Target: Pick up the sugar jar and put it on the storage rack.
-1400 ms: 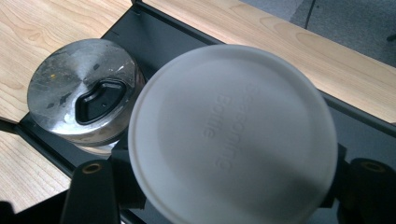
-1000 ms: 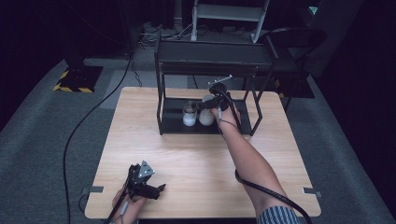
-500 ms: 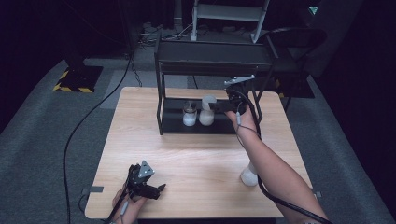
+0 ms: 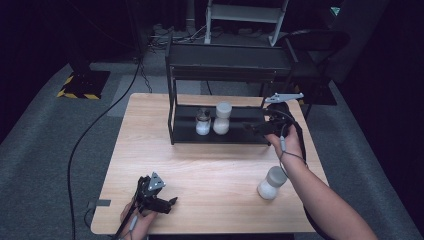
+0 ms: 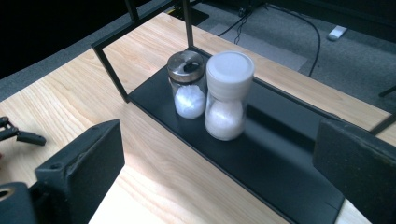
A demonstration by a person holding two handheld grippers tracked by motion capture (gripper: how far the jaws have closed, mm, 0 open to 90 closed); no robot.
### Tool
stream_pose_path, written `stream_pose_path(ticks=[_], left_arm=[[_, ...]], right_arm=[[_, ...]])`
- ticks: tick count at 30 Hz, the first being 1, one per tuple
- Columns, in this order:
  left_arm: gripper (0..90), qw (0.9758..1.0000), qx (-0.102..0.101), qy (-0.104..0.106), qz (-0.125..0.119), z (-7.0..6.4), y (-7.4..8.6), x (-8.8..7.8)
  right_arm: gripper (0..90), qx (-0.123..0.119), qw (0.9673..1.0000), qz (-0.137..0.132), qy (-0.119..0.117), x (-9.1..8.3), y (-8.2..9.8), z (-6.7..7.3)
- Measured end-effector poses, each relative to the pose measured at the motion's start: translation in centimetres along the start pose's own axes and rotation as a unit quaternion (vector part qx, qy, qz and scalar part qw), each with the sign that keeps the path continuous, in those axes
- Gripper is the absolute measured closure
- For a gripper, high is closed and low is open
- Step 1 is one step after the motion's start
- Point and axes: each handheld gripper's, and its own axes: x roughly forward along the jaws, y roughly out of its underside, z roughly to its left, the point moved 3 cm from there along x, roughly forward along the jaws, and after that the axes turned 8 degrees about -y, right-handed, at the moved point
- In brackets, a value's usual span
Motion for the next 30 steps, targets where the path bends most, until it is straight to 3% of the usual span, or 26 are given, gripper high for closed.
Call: stream_pose_path(ticks=[5, 9, 18, 24, 30], left_arm=[[1.3, 1.0, 0.0, -0.001, 0.0, 0.0, 0.0, 0.0], [1.3, 1.0, 0.0, 0.0, 0.0, 0.0, 0.0, 0.0], [1.3, 1.0, 0.0, -0.001, -0.001, 0.0, 0.0, 0.0], [1.3, 1.0, -0.001, 0.0, -0.001, 0.0, 0.0, 0.1], [1.3, 1.0, -0.002, -0.001, -0.001, 0.0, 0.0, 0.1]], right_arm=[[1.9, 0.003, 0.9999, -0.011, -0.006, -2.0, 1.5, 0.2], [1.6, -0.01, 0.9998, -0.015, 0.003, -3.6, 2.5, 1.2], [1.4, -0.014, 0.9993, -0.032, 0.013, -6.6, 5.2, 2.6], [0.8, -0.007, 0.9989, -0.044, 0.015, -7.8, 7.1, 2.8], [0.0, -0.017, 0.9989, -0.039, 0.019, -8.4, 8.6, 3.0]])
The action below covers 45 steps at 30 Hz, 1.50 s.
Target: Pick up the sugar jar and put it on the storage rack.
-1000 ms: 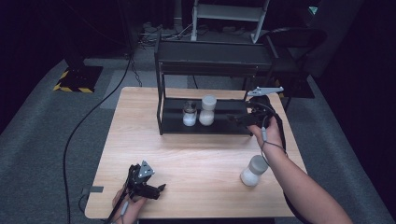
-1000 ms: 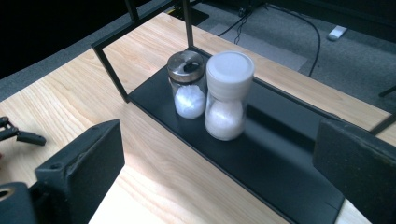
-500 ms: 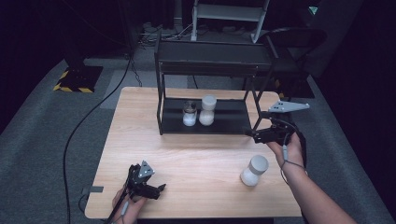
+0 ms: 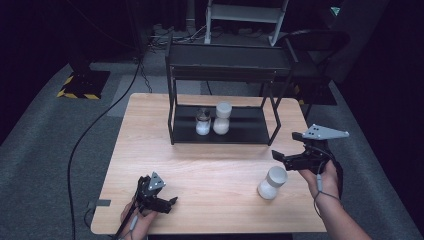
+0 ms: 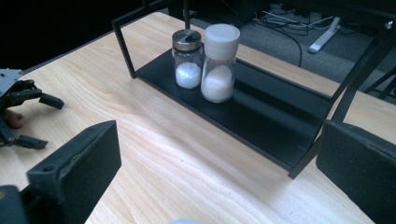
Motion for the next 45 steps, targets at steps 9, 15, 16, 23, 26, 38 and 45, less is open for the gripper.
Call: stream_pose_path(ticks=[9, 15, 16, 23, 26, 38, 45], left_arm=[[1.3, 1.0, 0.0, 0.0, 0.0, 0.0, 0.0, 0.0], [1.3, 1.0, 0.0, -0.001, 0.0, 0.0, 0.0, 0.0], [1.3, 1.0, 0.0, 0.0, 0.0, 0.0, 0.0, 0.0], [1.3, 1.0, 0.0, 0.0, 0.0, 0.0, 0.0, 0.0], [1.3, 1.0, 0.0, -0.001, 0.0, 0.0, 0.0, 0.0], [1.3, 1.0, -0.001, -0.001, 0.0, 0.0, 0.0, 0.0], [1.3, 1.0, -0.001, -0.001, 0.0, -0.1, 0.0, 0.0]], right_arm=[[0.0, -0.001, 1.0, 0.0, -0.002, -0.6, 1.6, 0.1], [0.0, -0.009, 1.0, 0.003, -0.001, -0.6, 2.3, 0.6], [0.0, -0.011, 0.9999, 0.003, -0.002, -0.6, 2.5, 0.6], [0.0, -0.018, 0.9998, 0.003, -0.005, -0.4, 3.9, 1.0], [0.0, -0.025, 0.9997, 0.004, -0.002, -0.4, 4.5, 1.3], [0.1, -0.029, 0.9995, 0.009, -0.008, 0.5, 7.0, 1.7], [0.6, -0.032, 0.9993, 0.015, -0.013, 1.3, 8.3, 1.7]])
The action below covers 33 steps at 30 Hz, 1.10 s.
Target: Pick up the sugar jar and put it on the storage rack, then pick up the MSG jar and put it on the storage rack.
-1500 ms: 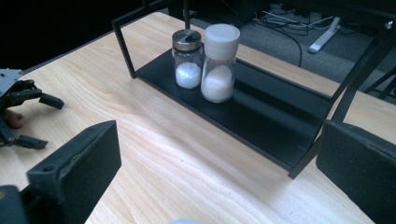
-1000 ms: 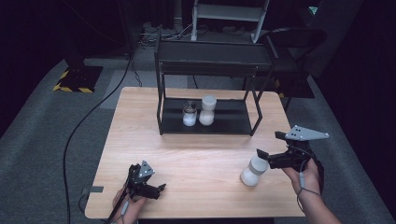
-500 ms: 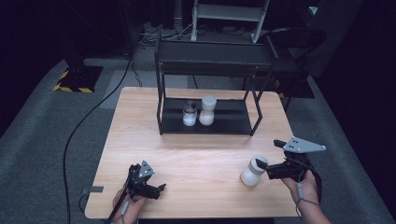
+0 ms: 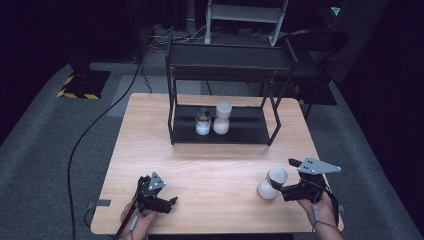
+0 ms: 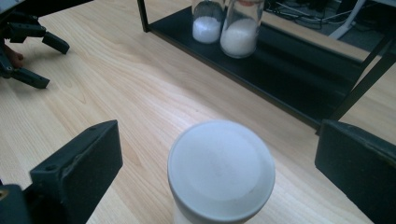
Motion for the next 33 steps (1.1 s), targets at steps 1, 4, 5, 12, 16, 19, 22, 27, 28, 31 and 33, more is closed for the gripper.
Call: stream_pose_path(ticks=[1, 4, 5, 12, 16, 19, 22, 27, 28, 31, 33], left_arm=[[1.3, 1.0, 0.0, 0.0, 0.0, 0.0, 0.0, 0.0], [1.3, 1.0, 0.0, 0.0, 0.0, 0.0, 0.0, 0.0], [1.3, 1.0, 0.0, 0.0, 0.0, 0.0, 0.0, 0.0], [1.3, 1.0, -0.001, 0.0, 0.0, 0.0, 0.0, 0.0], [1.3, 1.0, -0.001, 0.0, 0.0, 0.0, 0.0, 0.0], [1.3, 1.0, -0.001, 0.0, 0.0, 0.0, 0.0, 0.0], [1.3, 1.0, -0.001, 0.0, 0.0, 0.0, 0.0, 0.0], [1.3, 1.0, -0.001, -0.001, 0.0, 0.0, 0.0, 0.0], [1.3, 1.0, -0.001, 0.0, 0.0, 0.0, 0.0, 0.0], [1.3, 1.0, -0.001, 0.0, 0.0, 0.0, 0.0, 0.0], [1.3, 1.0, -0.001, 0.0, 0.0, 0.0, 0.0, 0.0]], right_arm=[[0.7, 0.001, 1.0, 0.002, 0.0, 0.1, 0.2, 0.0], [0.8, 0.002, 1.0, 0.007, 0.003, 0.6, 0.8, 0.1], [0.8, 0.001, 1.0, 0.009, 0.004, 0.8, 1.0, 0.1], [1.4, 0.009, 0.9999, 0.014, 0.004, 1.6, 2.3, -0.1], [3.5, 0.01, 0.9999, 0.012, 0.005, 2.0, 2.8, -0.3], [6.7, 0.009, 0.9999, 0.01, 0.005, 2.3, 3.0, -0.3], [12.8, 0.009, 0.9999, 0.009, 0.0, 2.6, 3.0, -0.3], [28.2, 0.014, 0.9999, 0.005, 0.0, 3.1, 3.2, -0.4], [32.1, 0.016, 0.9999, 0.001, 0.004, 3.1, 3.3, -0.3], [33.0, 0.025, 0.9997, 0.001, 0.005, 2.9, 3.2, -0.4], [33.1, 0.022, 0.9997, 0.007, 0.005, 3.0, 2.8, -0.3]])
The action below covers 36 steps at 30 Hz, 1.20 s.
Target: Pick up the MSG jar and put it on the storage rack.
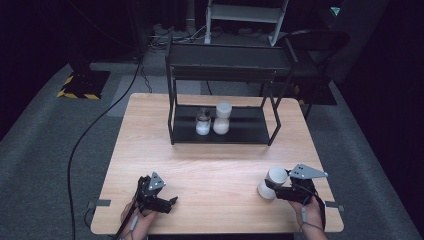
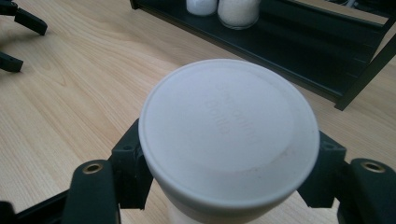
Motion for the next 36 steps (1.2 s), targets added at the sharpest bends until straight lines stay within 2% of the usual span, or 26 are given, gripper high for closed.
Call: stream_pose_path(ticks=[8, 16, 21, 36], left_arm=[[1.3, 1.0, 0.0, 0.0, 0.0, 0.0, 0.0, 0.0], [1.3, 1.0, -0.001, -0.001, 0.0, -0.1, 0.0, 0.0], [1.3, 1.0, -0.001, -0.001, 0.0, 0.0, 0.0, 0.0], [1.3, 1.0, 0.0, 0.0, 0.0, 0.0, 0.0, 0.0]], right_arm=[[33.2, 0.0, 1.0, -0.007, -0.006, -0.5, -0.9, -0.2], [33.2, -0.01, 0.9999, -0.006, -0.003, -1.2, -3.3, -0.4], [33.2, -0.009, 0.9999, -0.014, 0.0, -1.6, -4.6, -0.8], [33.2, -0.014, 0.9998, -0.007, 0.009, -1.0, -7.3, -2.4]])
